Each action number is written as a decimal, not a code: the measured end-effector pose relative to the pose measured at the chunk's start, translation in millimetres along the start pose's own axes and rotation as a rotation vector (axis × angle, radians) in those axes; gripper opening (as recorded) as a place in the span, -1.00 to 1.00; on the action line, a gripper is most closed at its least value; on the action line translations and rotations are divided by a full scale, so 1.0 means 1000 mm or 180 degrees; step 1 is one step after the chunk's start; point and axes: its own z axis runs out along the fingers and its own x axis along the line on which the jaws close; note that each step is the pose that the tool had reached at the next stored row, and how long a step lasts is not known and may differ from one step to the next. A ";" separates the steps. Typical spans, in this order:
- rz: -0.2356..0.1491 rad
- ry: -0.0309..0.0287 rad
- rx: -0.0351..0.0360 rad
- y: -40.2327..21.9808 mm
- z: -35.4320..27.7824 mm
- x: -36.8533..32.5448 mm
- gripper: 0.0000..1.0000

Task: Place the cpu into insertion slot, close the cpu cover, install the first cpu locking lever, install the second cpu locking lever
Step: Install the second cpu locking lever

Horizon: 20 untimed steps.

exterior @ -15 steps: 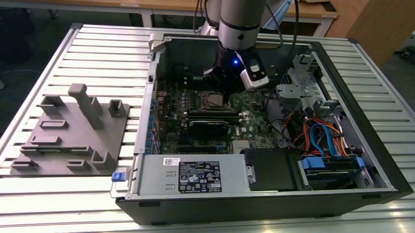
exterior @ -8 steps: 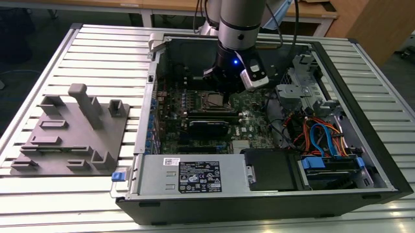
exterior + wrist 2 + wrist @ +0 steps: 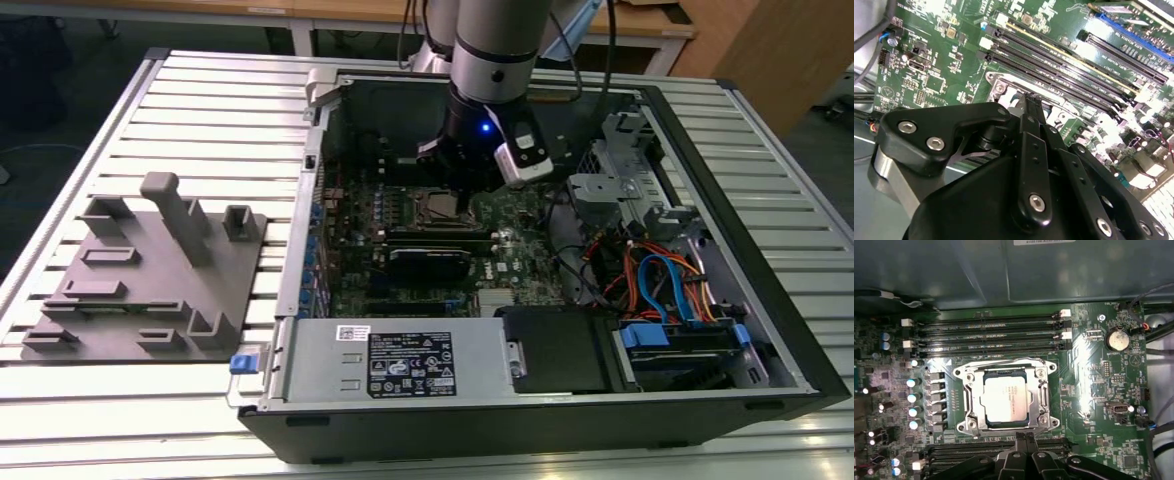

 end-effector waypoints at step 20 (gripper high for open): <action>-0.0002 0.0108 -0.0138 -0.0168 0.0034 0.0147 -0.80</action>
